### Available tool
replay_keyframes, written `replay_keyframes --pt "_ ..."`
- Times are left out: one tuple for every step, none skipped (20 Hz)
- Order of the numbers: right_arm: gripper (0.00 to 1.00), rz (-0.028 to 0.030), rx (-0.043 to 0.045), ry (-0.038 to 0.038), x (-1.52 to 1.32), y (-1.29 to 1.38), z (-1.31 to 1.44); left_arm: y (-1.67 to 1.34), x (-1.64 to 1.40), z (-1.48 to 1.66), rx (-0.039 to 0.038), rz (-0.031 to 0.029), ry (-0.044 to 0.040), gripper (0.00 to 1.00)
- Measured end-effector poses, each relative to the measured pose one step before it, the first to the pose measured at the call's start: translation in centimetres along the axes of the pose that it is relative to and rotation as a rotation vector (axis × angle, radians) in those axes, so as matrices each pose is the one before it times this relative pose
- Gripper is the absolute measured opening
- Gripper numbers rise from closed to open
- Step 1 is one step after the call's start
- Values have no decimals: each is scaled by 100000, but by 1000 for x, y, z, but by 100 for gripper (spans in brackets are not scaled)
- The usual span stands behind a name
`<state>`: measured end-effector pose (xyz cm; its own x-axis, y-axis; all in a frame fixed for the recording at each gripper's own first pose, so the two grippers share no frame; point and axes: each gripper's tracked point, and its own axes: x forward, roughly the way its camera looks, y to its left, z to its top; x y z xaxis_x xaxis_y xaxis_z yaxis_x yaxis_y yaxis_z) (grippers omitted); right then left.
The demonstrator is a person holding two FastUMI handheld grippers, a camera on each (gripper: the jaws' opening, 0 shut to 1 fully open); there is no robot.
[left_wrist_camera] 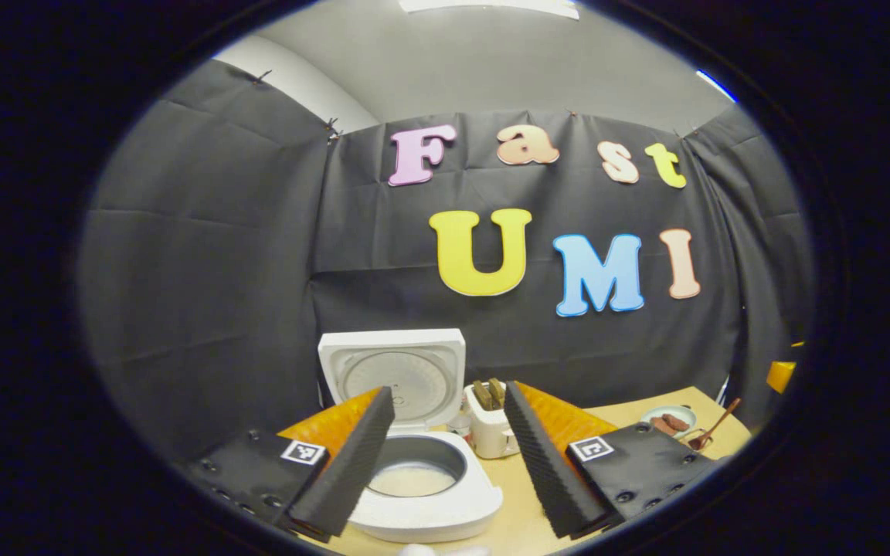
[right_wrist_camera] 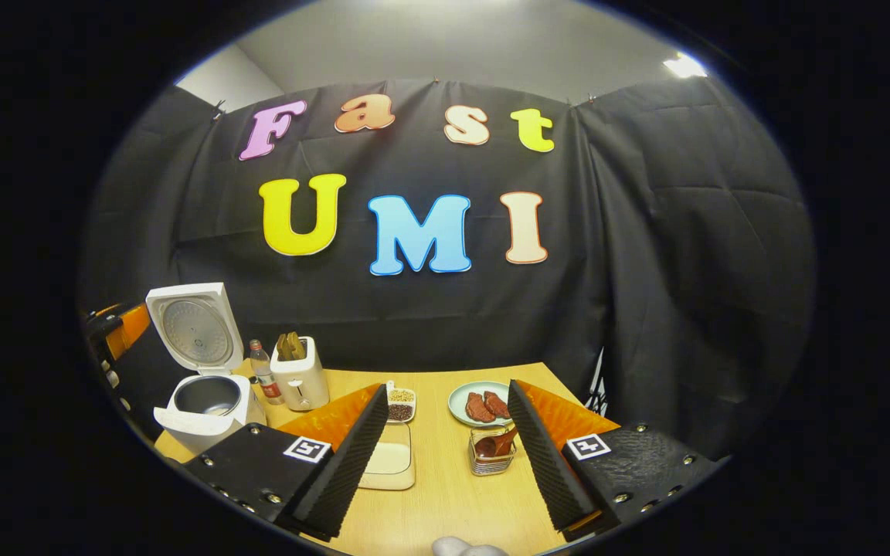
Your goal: Close the left gripper, press the button to open the rice cooker; take a wooden spoon from the chopstick holder with the right hand, scoop a spoonful of rice and pour it into the rice cooker, then put the wooden spoon back into the chopstick holder.
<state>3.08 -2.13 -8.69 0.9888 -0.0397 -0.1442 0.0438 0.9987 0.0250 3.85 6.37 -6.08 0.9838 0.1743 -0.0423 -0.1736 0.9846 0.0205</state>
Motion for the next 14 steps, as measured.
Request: replay_keyframes --pt "95 -1027 -383 831 198 -347 -703 -355 -266 -140 -207 -1053 -415 100" --pt "95 -703 -242 861 144 -225 -584 -403 -323 -41 -634 -1071 501 100" --pt "95 -668 409 -157 211 -285 -407 -280 -232 -233 -808 -1088 404 100" --pt "95 -824 893 -229 236 -453 -317 -221 -175 -56 -601 -839 495 100" --pt "95 -617 1137 -444 394 -456 -558 -321 -204 32 -278 -1171 420 100" --pt "95 -666 930 833 451 -473 -723 -308 -209 74 -378 -972 576 100" --pt "95 -403 817 405 353 -500 -1021 -687 -161 -11 -991 -2215 397 99" --pt "95 -765 544 761 438 -654 -738 -407 -318 421 -530 -916 -435 99" --pt "95 -862 290 350 693 -667 -839 -126 -256 172 40 -568 -259 99" --pt "95 -730 811 1820 666 -580 -989 -90 -166 361 318 -538 -214 99" --pt "95 -681 1446 1178 670 -578 -840 -116 -145 349 -398 -367 -509 99" --pt "95 -857 1328 978 763 -656 -720 -264 -126 325 156 -679 -255 99" --pt "95 -403 1446 1107 852 -477 -839 -214 -148 249 534 -144 -294 99" --pt "95 -1226 809 738 817 -621 -633 -247 -145 369 265 -133 -734 98"
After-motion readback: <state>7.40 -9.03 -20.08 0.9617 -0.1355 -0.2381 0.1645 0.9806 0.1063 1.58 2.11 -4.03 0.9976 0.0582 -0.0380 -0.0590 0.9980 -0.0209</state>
